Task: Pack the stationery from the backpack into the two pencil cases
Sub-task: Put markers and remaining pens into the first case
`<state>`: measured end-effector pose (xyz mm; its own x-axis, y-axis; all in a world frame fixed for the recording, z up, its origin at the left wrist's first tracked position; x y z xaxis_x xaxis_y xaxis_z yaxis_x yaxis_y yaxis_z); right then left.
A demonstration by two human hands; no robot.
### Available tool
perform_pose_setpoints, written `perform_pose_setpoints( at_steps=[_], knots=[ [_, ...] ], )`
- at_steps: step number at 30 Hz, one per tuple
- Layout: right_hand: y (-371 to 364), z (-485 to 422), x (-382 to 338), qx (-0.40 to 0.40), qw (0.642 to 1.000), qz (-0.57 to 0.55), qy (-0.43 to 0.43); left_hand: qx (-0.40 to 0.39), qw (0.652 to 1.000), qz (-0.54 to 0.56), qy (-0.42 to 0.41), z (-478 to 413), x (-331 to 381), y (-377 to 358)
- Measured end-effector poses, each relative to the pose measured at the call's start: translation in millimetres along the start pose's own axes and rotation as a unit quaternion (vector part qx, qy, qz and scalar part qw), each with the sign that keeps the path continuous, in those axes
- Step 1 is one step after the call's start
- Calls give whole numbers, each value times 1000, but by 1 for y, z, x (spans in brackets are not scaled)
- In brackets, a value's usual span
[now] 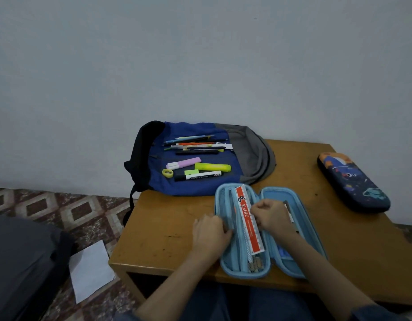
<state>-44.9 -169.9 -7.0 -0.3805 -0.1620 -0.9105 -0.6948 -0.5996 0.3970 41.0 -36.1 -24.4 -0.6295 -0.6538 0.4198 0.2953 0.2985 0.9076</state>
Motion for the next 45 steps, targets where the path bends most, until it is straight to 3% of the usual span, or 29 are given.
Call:
perform_pose_setpoints(
  at_steps=[14, 20, 29, 34, 41, 45],
  knots=[
    [4, 4, -2, -5, 1000, -10, -19, -46, 996, 44, 64, -6, 8, 6],
    [10, 6, -9, 10, 998, -61, -28, -77, 984, 139, 85, -9, -5, 7],
    [11, 1, -26, 52, 994, -97, -9, -62, 962, 254, 78, -1, -13, 12],
    [-8, 5, -22, 9, 999, -18, -50, -38, 957, 270, 95, 2, -11, 12],
    [-24, 8, -26, 43, 998, 46, 2, -23, 960, 270, 67, 3, -7, 13],
    [-31, 2, -26, 10, 989, 148, -15, -17, 959, 277, 53, 6, -7, 15]
  ],
)
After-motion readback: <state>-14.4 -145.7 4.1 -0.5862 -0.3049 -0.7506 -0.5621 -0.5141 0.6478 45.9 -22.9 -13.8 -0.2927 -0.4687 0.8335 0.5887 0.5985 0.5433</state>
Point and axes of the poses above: each hand's wrist, its own z-axis away from the middle knuckle, its own y-axis out of the back of the hand, x = y × z, the point moved 6 cm from there along -z, towards the middle knuckle, and after that the axes turned 1 degree about x, right-handed, at the moved point
